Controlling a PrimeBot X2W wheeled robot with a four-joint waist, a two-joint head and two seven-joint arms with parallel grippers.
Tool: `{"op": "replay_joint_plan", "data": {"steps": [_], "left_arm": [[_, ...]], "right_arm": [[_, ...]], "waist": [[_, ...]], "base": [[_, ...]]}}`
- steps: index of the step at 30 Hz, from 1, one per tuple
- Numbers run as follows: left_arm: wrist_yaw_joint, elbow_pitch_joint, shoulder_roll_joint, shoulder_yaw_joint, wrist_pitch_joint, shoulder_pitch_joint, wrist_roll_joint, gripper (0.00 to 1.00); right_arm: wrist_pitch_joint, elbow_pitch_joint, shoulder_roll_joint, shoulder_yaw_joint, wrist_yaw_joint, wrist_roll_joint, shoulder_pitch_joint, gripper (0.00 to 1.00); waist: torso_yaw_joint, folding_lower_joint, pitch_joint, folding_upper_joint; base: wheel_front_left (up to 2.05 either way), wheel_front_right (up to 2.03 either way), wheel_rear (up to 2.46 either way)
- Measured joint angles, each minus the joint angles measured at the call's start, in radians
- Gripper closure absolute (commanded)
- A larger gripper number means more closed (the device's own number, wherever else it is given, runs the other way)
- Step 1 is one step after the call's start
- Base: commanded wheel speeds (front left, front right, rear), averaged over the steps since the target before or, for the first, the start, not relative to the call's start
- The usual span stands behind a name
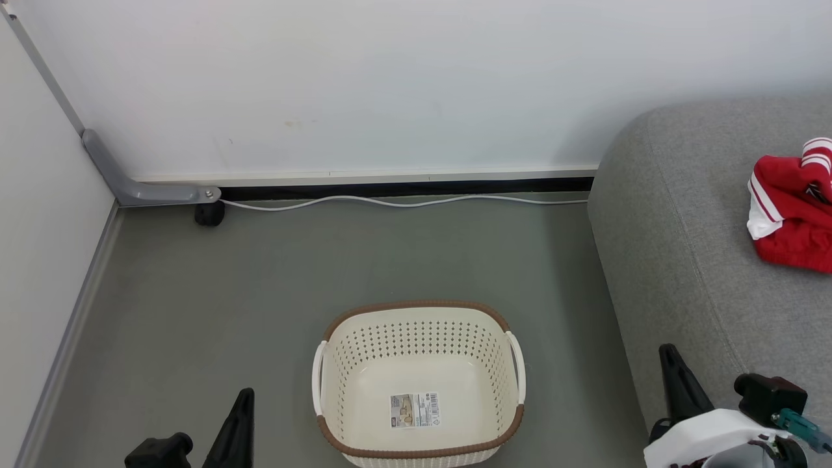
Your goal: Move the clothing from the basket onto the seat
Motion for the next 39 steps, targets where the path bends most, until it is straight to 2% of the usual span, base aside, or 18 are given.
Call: {"op": "replay_joint_plan", "data": {"steps": [39], "left_arm": [[0.0,-0.018,0.012,0.03,0.101,-0.03,-0.428,1.0]], "right_arm": [[0.112,-0.071,0.003,-0.066,0.0,0.404,0.0,1.0]], "waist": [[0.004,-0.0002,-0.004,0.0]], "base": [[0.0,0.0,0.0]]}}
